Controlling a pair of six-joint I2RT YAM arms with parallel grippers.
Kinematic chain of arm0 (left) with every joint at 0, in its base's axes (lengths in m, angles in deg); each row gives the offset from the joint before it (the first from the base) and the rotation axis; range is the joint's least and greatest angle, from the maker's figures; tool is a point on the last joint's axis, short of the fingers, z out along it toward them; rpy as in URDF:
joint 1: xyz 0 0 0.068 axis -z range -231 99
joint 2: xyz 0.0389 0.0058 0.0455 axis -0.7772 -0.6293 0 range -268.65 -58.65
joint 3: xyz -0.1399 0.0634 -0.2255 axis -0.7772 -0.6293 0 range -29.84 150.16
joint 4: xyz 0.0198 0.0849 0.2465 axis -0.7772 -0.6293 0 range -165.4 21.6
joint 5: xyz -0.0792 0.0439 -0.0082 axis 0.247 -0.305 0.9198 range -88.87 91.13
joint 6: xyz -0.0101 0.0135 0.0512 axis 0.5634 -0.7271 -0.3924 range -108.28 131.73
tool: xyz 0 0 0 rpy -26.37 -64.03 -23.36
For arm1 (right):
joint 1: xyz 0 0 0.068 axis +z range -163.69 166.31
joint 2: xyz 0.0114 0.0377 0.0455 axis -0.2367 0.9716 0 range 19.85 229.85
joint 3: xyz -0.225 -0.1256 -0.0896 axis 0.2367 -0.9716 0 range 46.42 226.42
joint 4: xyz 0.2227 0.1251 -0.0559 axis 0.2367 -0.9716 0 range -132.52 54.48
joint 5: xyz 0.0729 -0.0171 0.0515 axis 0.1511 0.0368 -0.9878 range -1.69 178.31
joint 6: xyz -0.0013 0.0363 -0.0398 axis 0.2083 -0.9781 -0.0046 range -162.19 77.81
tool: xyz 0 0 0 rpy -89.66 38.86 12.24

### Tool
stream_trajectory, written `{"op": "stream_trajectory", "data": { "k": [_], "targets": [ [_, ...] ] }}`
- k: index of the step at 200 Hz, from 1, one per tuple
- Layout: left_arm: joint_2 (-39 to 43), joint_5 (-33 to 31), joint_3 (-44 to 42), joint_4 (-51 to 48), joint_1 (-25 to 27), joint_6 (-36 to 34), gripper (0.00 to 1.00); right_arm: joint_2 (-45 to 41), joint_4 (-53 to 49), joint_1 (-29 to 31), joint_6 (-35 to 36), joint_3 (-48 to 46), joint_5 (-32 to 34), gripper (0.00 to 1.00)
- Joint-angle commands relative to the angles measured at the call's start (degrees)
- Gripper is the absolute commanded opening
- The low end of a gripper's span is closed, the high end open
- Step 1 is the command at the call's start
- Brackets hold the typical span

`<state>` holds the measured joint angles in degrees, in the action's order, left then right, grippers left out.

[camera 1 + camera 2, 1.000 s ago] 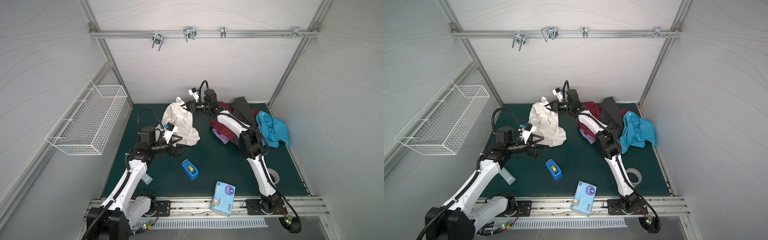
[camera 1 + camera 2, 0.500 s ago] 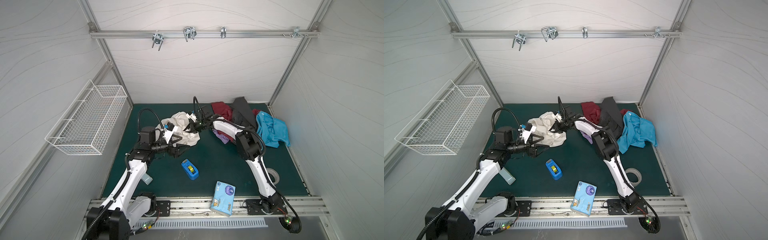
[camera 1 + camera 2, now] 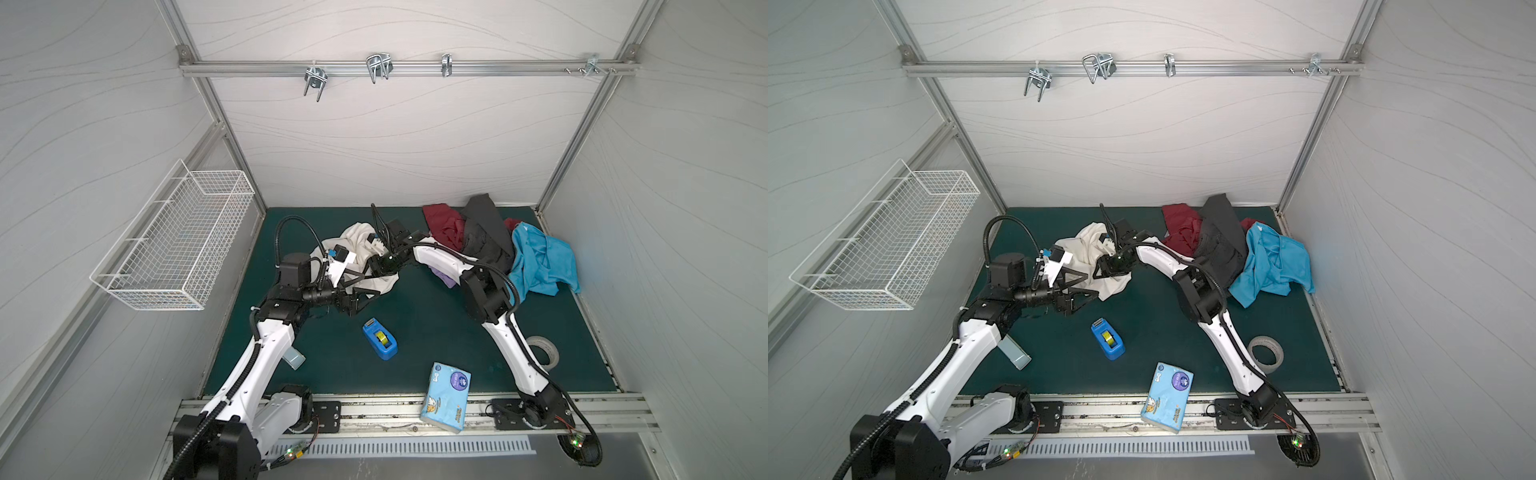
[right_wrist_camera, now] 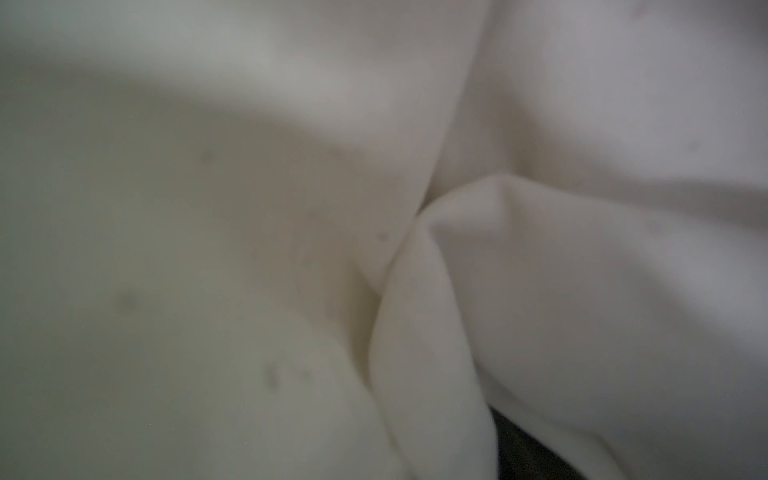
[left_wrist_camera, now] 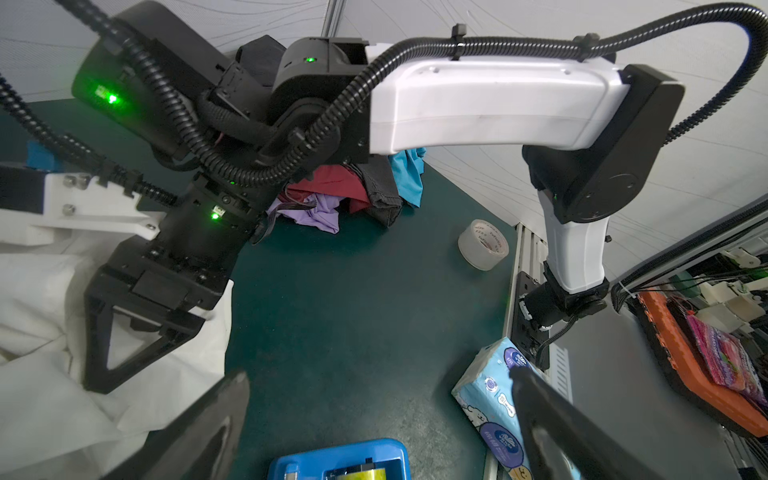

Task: Pick out a specific cloth from the pile
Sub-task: 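Open the right gripper to release the white cloth near the left gripper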

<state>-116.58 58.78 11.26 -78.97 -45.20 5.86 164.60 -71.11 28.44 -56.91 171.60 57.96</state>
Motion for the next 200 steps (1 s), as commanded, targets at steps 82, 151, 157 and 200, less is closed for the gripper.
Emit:
{"op": "stream_trajectory", "data": {
  "k": [82,151,157,200],
  "targets": [
    [2.1,-2.1,0.6,3.5,0.2,1.1,0.99,15.5,11.6,2.1,-12.9,16.0,-9.2,0.69],
    [3.7,-2.7,-0.6,5.1,0.2,1.4,0.99,19.2,24.9,1.8,-18.7,19.5,-16.0,0.86],
    [3.8,-2.8,-0.7,5.1,0.2,1.4,0.99,18.3,24.3,1.8,-17.3,18.8,-15.5,0.89],
    [4.1,-2.8,-0.9,5.4,0.2,1.4,0.99,7.5,30.3,1.2,-12.2,3.6,-13.9,0.99]
  ]
}}
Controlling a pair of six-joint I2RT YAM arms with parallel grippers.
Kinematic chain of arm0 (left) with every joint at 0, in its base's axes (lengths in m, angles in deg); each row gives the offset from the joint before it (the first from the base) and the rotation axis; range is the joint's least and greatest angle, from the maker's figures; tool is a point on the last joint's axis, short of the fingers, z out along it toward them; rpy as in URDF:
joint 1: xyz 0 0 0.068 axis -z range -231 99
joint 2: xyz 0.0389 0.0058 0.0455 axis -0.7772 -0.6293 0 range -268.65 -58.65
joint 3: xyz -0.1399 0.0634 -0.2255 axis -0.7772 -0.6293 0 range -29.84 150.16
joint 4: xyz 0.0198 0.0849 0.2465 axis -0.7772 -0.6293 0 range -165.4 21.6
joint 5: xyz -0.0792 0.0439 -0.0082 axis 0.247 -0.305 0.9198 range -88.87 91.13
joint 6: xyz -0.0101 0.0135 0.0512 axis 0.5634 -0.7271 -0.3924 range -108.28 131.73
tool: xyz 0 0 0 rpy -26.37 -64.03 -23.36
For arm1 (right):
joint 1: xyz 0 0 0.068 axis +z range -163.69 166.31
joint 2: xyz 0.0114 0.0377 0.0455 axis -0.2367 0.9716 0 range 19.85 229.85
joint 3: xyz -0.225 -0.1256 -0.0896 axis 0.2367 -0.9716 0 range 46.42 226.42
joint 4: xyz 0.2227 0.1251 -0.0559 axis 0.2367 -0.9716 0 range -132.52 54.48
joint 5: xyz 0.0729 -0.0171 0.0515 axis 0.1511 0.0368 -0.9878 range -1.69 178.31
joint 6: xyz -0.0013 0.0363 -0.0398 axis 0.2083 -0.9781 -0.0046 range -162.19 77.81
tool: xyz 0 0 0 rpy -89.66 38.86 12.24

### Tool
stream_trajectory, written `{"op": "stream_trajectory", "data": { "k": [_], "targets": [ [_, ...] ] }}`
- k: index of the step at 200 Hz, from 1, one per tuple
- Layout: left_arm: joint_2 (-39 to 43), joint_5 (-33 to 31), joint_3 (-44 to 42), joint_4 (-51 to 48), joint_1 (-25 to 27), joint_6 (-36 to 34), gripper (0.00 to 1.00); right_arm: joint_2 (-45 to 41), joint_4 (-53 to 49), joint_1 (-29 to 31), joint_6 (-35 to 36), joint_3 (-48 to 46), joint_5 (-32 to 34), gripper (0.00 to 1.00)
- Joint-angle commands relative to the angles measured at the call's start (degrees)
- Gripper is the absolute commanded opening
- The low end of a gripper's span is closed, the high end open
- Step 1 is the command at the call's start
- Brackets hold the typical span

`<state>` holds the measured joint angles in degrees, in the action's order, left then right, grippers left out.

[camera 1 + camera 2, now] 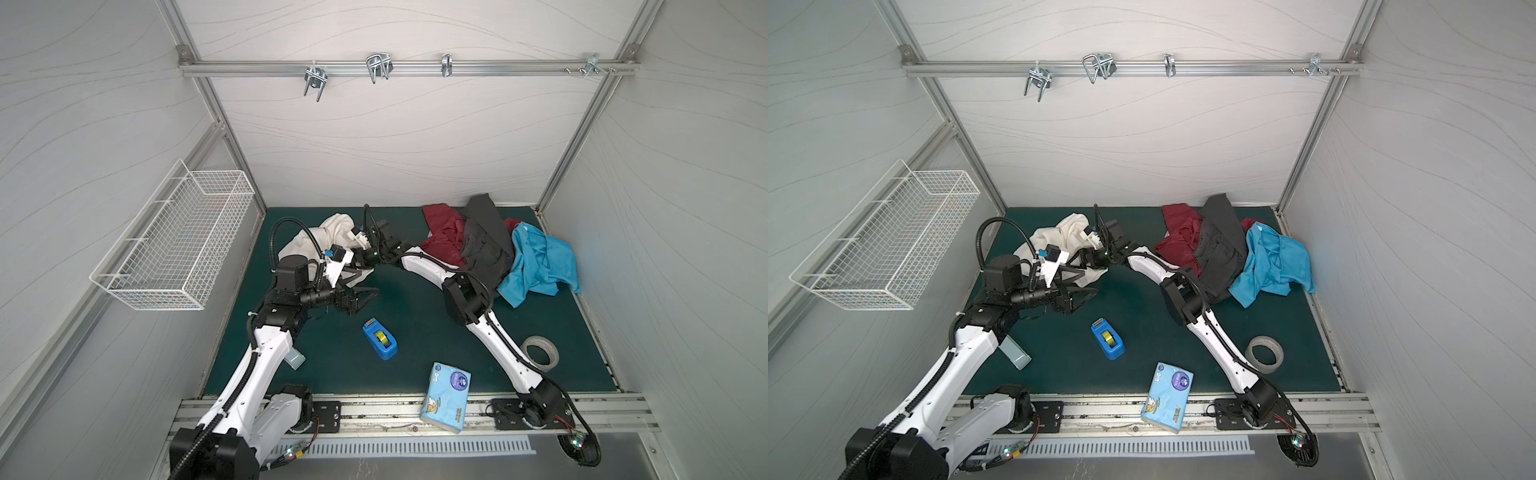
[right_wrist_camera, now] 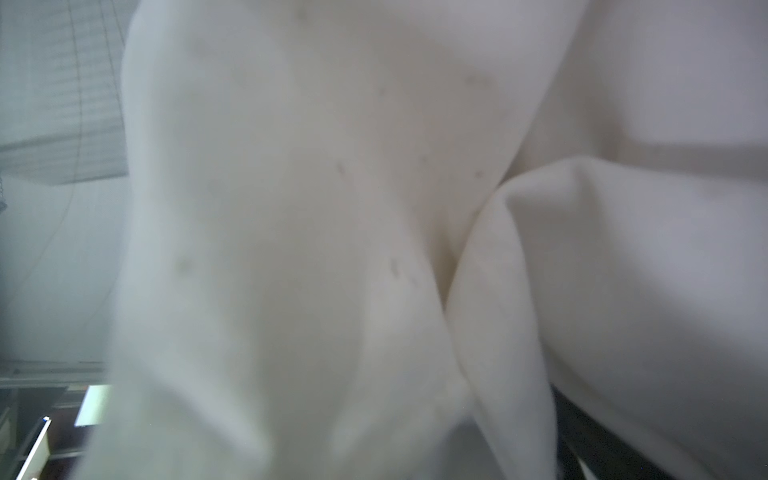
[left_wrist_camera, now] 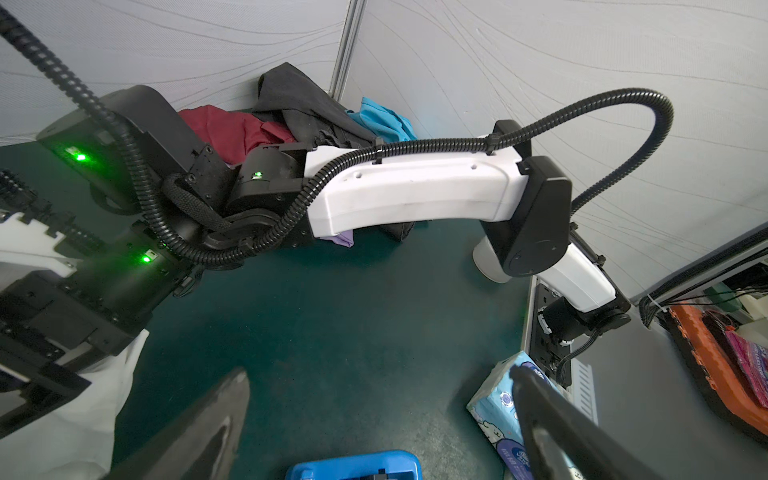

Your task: Pick out a specific cloth from the pile

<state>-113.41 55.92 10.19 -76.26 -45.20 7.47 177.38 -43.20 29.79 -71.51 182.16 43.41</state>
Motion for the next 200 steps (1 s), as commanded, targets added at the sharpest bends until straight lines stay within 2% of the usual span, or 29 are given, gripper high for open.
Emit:
{"op": "stream_trajectory", "data": {
  "k": [1,35,61,108,161,187,200],
  "targets": [
    [1.0,0.1,0.1,2.7,0.2,-0.2,0.99,-5.5,2.6,-0.2,2.4,-7.3,0.5,0.99],
    [1.6,-0.1,-0.2,3.0,0.2,0.0,0.99,-11.2,4.9,-1.1,3.0,-13.7,-0.5,0.99],
    [1.8,0.1,-0.4,3.5,0.2,0.3,0.99,-16.5,5.9,-1.1,6.5,-19.2,0.6,0.99],
    [2.0,0.5,-0.6,3.9,0.2,0.4,0.99,-25.2,-4.4,-1.9,13.6,-24.0,4.7,0.99],
    [2.1,0.0,-0.8,3.9,0.2,0.5,0.99,-44.1,-16.0,-6.7,20.6,-39.9,16.5,0.99],
    [3.4,-5.2,-1.8,5.9,0.4,2.6,0.99,-57.2,-16.9,-11.1,19.7,-51.0,24.6,0.99],
    [3.9,-10.0,-2.6,7.1,0.4,3.8,0.99,-63.2,-16.7,-13.8,19.4,-55.1,27.4,0.99]
  ]
}}
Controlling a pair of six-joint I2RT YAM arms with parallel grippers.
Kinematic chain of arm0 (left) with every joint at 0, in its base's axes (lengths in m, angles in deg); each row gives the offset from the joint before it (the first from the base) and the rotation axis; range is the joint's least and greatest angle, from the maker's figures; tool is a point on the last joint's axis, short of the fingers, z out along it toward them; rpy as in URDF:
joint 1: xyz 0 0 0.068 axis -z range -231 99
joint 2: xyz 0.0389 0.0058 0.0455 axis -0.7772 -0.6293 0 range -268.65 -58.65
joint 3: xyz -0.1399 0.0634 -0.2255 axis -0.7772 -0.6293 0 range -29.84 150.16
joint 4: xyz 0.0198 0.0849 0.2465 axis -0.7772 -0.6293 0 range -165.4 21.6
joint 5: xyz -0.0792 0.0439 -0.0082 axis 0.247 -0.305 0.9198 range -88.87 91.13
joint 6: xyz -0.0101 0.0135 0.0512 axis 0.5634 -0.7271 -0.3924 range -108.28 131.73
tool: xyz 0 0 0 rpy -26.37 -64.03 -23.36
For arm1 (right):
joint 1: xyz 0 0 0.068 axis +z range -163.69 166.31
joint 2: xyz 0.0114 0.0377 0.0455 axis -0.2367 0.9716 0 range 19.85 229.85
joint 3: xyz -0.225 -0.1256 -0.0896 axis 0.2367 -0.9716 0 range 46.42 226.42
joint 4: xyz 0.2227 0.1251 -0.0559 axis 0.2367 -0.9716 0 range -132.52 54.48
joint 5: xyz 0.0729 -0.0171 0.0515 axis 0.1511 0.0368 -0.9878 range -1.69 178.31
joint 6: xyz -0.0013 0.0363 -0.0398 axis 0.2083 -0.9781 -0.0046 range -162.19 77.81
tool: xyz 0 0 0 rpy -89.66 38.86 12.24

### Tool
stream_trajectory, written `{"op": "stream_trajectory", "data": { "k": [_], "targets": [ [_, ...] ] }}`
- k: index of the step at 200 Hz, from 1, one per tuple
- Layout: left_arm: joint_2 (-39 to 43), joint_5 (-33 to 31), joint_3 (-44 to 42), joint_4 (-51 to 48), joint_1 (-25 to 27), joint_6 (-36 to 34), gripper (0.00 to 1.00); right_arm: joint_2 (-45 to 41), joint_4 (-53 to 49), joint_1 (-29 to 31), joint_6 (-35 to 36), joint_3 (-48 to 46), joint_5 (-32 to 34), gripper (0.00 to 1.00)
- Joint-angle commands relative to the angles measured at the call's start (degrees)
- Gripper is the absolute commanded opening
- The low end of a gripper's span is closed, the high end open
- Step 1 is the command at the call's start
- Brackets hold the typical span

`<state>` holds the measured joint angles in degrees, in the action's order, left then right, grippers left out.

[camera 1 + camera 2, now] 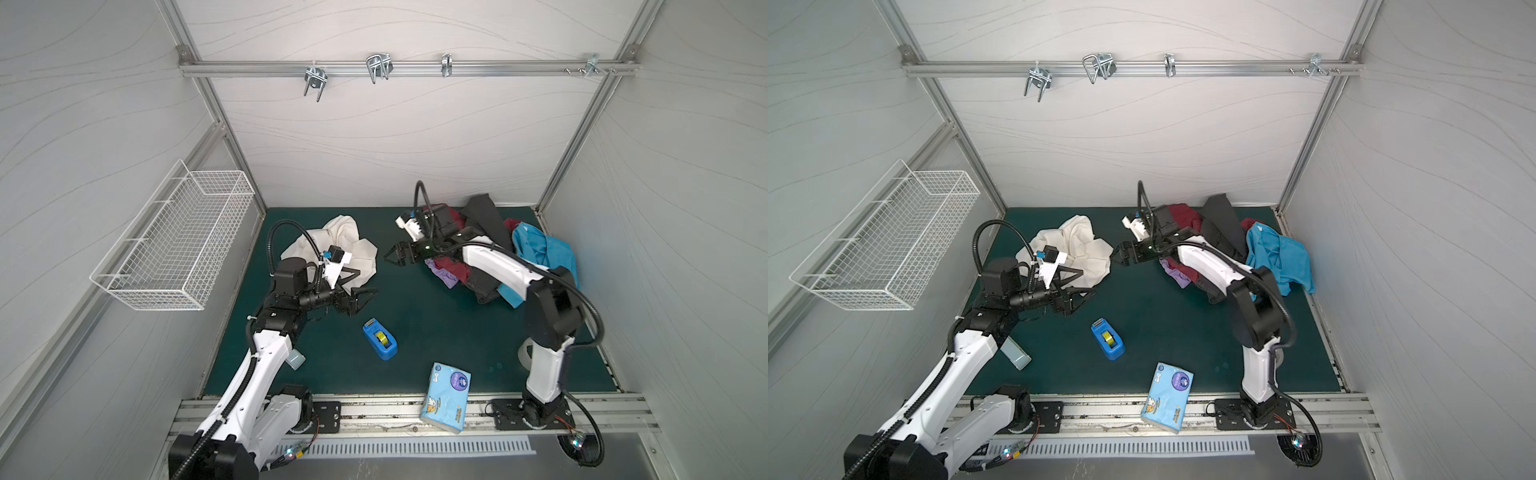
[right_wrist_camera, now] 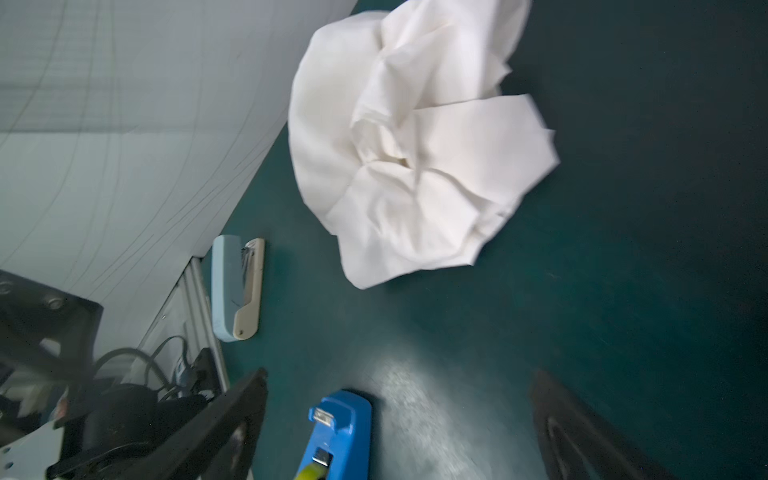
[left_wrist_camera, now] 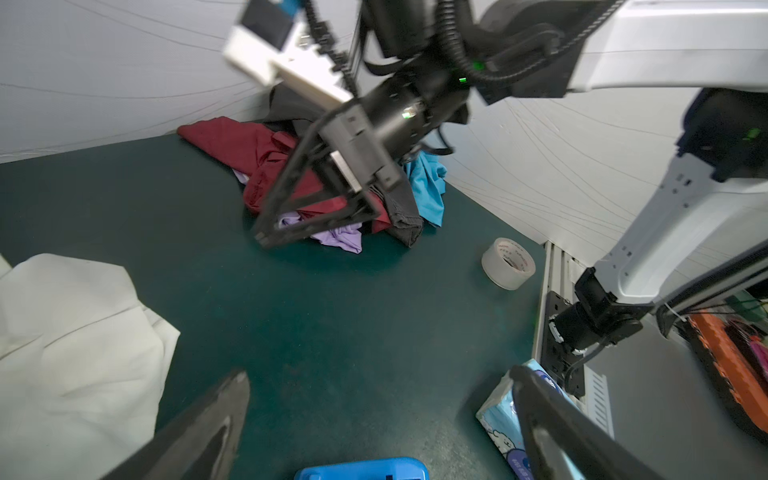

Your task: Pick out a specific cloth from the pile

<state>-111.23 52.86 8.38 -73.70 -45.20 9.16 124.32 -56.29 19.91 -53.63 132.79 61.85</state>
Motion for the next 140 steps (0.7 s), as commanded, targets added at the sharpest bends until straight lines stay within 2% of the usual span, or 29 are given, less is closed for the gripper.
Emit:
{"op": "stream_trajectory", "data": {
  "k": [1,25,44,65,78,89,110,140],
  "targets": [
    [1.8,-7.3,-0.9,4.6,0.4,2.1,0.99,-10.7,-3.7,-4.2,1.6,-6.1,9.1,0.99],
    [2.5,-20.7,-2.2,5.1,0.6,3.1,0.99,-21.3,-4.1,-10.3,0.7,-12.7,14.0,0.99],
    [2.2,-36.5,-4.0,6.3,0.6,4.5,0.99,-28.2,-1.9,-14.6,0.5,-19.2,19.0,0.99],
    [1.1,-54.1,-7.3,10.4,0.5,6.0,0.99,-32.1,0.5,-18.2,0.7,-25.3,26.7,0.99],
    [0.0,-62.0,-10.3,14.7,0.3,6.1,0.99,-32.6,2.4,-20.5,1.4,-28.8,30.8,0.99],
    [-0.9,-65.4,-13.7,20.1,-0.3,5.8,0.99,-32.2,4.8,-22.1,1.5,-31.3,34.8,0.99],
    [-2.9,-66.7,-20.4,33.4,-2.5,6.2,0.99,-31.6,16.0,-23.3,3.4,-39.2,42.5,0.99],
    [-9.3,-69.3,-25.6,47.6,-4.3,7.0,0.99,-30.8,42.1,-23.8,6.7,-54.0,44.1,0.99]
  ]
}}
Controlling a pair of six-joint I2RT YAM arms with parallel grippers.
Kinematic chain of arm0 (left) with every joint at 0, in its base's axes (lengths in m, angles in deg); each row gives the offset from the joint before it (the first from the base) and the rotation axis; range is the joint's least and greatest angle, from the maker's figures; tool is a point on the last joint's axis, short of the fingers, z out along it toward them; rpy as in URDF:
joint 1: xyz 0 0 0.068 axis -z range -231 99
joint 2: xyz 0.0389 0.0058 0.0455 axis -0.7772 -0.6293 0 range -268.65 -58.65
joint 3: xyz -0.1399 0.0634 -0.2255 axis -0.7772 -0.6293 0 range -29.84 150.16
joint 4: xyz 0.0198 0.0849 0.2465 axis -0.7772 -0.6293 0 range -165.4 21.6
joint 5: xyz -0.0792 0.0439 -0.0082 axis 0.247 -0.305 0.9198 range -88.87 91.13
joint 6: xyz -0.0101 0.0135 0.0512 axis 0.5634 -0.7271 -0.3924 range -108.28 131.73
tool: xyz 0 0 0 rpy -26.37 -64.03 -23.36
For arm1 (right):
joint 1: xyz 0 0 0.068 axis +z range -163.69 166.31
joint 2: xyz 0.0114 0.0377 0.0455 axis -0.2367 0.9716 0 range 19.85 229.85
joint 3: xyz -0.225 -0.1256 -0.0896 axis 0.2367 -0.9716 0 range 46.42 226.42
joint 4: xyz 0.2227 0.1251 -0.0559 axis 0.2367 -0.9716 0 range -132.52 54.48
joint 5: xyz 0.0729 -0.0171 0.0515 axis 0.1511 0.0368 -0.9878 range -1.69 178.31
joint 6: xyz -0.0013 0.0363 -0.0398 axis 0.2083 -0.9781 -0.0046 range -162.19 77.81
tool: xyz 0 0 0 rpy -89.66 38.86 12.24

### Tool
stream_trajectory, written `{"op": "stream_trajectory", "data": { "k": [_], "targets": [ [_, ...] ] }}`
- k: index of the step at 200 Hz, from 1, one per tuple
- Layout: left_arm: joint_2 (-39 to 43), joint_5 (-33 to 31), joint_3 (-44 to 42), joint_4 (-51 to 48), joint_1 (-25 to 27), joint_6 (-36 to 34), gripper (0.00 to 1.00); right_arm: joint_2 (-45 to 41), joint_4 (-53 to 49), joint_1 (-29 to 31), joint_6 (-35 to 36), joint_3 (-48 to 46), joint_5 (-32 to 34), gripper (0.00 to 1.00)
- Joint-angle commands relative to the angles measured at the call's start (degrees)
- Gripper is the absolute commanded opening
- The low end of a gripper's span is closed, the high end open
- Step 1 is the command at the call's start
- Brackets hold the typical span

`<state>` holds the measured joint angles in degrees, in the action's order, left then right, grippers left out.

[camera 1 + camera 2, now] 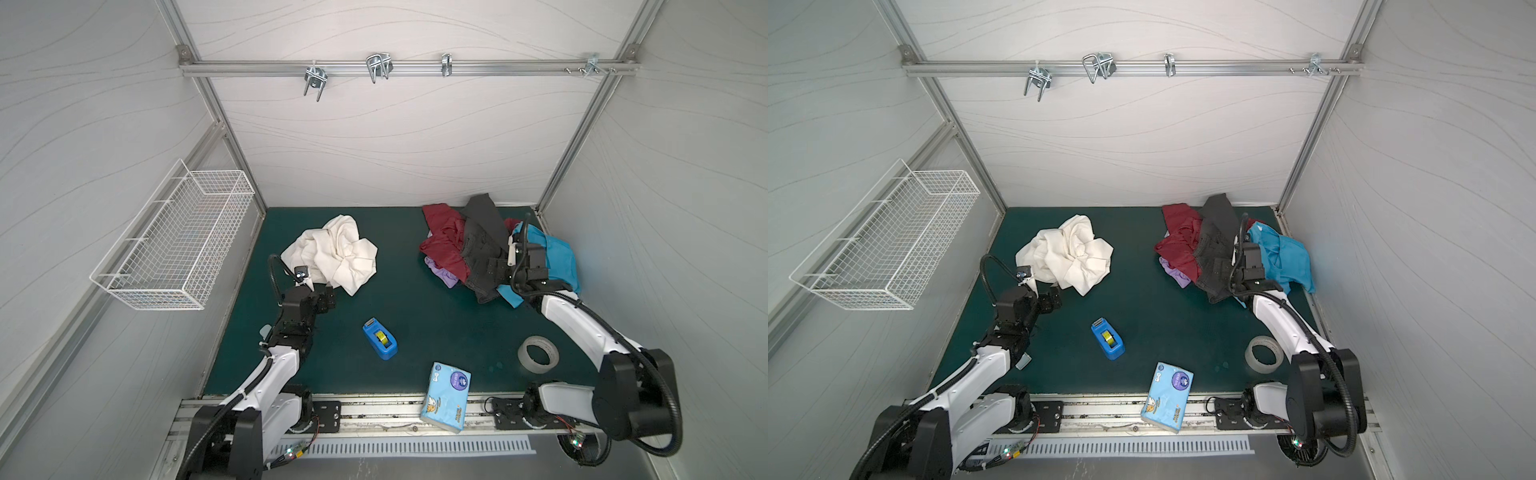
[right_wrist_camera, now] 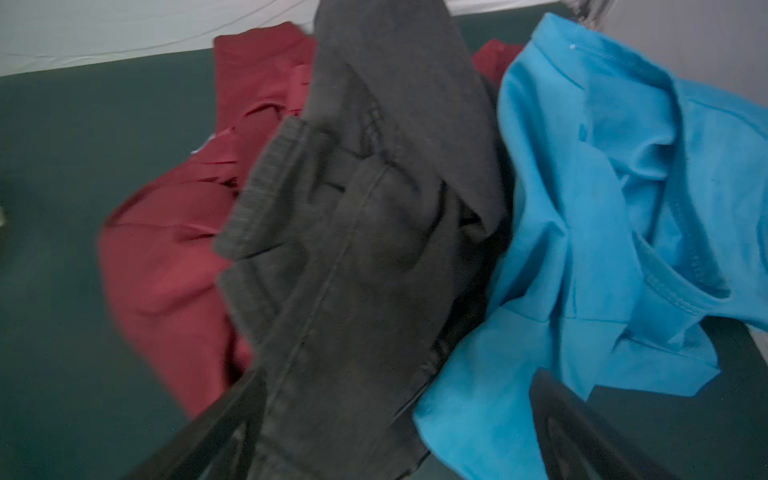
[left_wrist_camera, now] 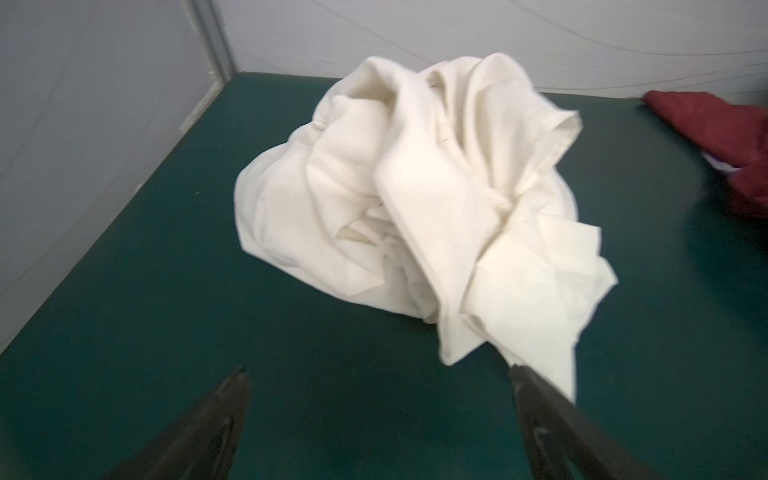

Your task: Pick out a specific cloth from the pile

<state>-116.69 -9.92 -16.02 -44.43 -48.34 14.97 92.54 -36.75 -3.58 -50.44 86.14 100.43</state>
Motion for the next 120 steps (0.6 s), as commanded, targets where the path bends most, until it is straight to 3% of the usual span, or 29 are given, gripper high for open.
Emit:
{"op": "stream_trajectory", "data": {
  "k": [1,26,66,120],
  "targets": [
    [-4.1,-6.6,-1.3,18.5,-1.1,1.3,0.99,1.0,23.2,-0.3,3.6,-7.7,5.6,0.99],
    [-11.3,-6.6,0.2,21.6,-1.4,1.7,0.99,4.7,31.3,-0.3,6.8,-10.8,5.8,0.99],
    [-20.0,-9.2,-1.2,35.1,-1.5,1.6,0.99,12.2,47.7,-0.2,8.5,-16.7,5.2,0.99],
    [-31.9,-5.4,-0.3,46.6,-2.4,-0.1,0.99,16.8,50.3,-0.4,8.6,-16.1,4.3,0.99]
  ]
}}
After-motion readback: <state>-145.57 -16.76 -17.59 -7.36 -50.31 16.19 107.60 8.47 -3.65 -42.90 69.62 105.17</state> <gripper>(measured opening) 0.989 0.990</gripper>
